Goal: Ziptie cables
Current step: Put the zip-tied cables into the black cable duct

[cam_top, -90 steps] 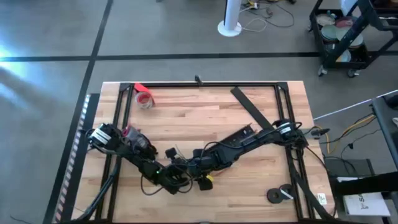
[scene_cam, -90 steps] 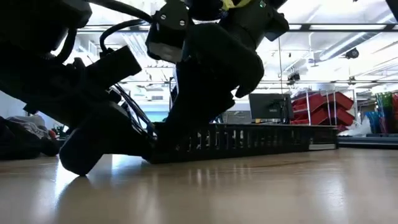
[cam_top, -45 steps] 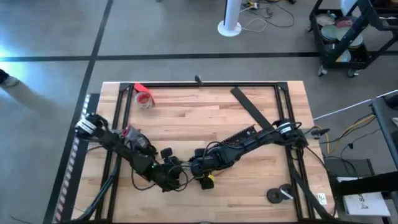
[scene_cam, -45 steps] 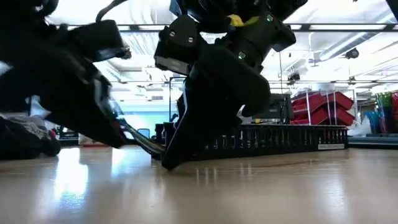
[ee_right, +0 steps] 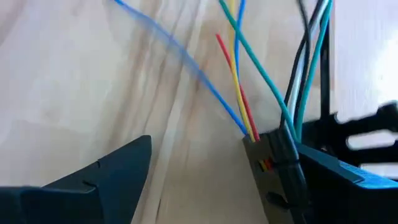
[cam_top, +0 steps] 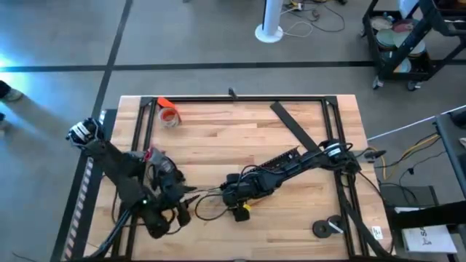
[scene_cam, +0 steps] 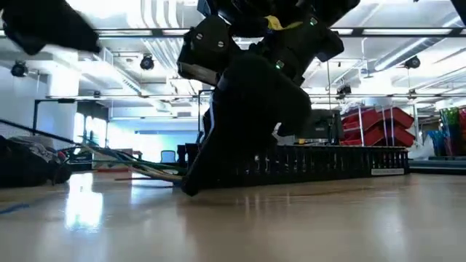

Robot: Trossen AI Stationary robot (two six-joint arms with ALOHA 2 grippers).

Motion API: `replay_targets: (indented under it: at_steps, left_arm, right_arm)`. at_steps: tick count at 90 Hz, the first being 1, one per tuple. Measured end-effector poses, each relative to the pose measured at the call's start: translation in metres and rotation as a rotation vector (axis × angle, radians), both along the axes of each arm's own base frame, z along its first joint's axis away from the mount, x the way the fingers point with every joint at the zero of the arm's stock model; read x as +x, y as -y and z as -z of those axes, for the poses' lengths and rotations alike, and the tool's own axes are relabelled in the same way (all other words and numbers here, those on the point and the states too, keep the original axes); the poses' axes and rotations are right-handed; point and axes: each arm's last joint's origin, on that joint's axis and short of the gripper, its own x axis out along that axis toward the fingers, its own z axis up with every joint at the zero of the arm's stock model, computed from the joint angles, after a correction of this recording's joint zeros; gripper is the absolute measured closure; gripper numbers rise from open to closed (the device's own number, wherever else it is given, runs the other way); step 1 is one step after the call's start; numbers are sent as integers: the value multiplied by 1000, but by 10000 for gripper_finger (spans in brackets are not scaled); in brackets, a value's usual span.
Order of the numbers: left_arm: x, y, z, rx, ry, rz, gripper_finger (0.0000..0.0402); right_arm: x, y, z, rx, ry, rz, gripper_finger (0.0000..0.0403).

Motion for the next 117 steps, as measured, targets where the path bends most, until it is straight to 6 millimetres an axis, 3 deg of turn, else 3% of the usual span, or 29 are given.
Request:
replay_targets:
  at_steps: [28, 43, 59, 73, 82, 94, 117]
  left_arm:
    - [67, 14, 62, 107, -24, 8, 301]
    - [73, 13, 78, 93, -63, -7, 305]
    - [72, 15, 78, 67, -62, -1, 316]
    - [71, 13, 80, 71, -80, -4, 325]
    - [70, 13, 80, 79, -89, -3, 326]
    - [72, 12, 77, 74, -49, -31, 318]
    - [95, -4, 83, 74, -55, -52, 293]
  right_arm:
    - [6, -2, -10, 1, 26, -5, 89]
    - [5, -2, -23, -18, 19, -16, 89]
    - [-6, 5, -67, -168, 61, -5, 89]
    - [-30, 14, -116, -254, 94, -5, 92]
    - [-53, 21, -133, -259, 92, -8, 100]
    - [-88, 34, -132, -244, 50, 28, 116]
    - [-149, 45, -122, -168, 38, 180, 143]
